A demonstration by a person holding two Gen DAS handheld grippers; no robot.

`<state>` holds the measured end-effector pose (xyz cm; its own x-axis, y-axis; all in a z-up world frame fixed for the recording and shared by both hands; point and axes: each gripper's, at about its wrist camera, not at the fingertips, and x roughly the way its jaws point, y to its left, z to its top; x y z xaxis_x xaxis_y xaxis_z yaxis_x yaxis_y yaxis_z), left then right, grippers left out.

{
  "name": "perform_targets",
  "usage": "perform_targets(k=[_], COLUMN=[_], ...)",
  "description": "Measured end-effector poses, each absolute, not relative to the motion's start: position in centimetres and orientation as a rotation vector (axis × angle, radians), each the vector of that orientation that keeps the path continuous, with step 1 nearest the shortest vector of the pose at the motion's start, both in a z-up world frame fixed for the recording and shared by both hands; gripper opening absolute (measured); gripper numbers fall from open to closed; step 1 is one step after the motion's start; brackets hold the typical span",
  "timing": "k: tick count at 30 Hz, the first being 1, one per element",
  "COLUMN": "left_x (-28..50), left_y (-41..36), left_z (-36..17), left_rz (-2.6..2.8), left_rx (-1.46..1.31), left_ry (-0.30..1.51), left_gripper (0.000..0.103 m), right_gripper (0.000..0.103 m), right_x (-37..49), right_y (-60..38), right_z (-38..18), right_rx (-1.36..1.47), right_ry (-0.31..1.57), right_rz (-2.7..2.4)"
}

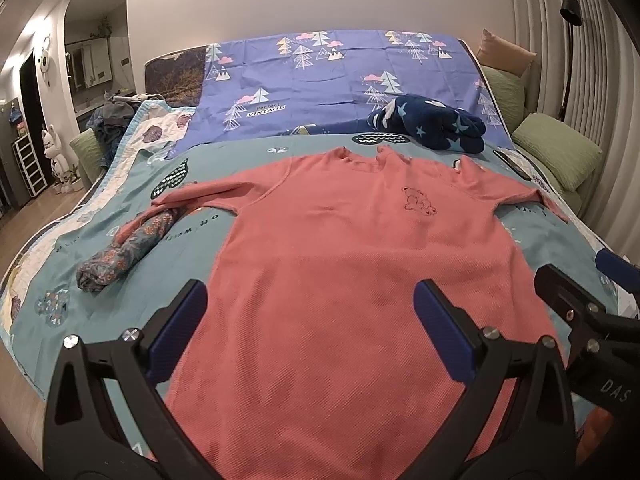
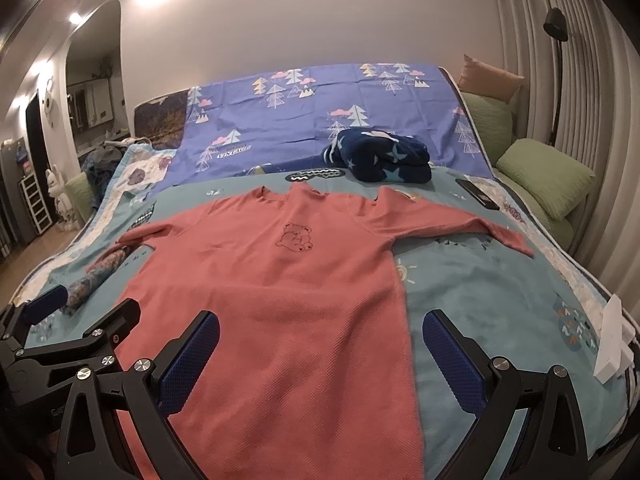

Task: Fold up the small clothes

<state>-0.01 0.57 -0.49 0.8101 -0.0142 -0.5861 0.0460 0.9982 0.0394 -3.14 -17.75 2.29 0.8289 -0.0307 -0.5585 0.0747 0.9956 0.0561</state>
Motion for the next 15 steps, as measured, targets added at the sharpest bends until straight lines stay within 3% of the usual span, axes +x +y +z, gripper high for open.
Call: perform_targets(k=[15], left_x=[0.48], left_y=[0.91], left_z=[-1.13], left_rz=[-0.053], left_rx=[0.027], left_ry=[0.646], left_gripper=[0.102], right_gripper=[0.103], right_x=[-2.59], right_y=[-18.71], right_z=[1.69], right_rx=[0.162], right_ry=[0.604], right_rz=[-0.052])
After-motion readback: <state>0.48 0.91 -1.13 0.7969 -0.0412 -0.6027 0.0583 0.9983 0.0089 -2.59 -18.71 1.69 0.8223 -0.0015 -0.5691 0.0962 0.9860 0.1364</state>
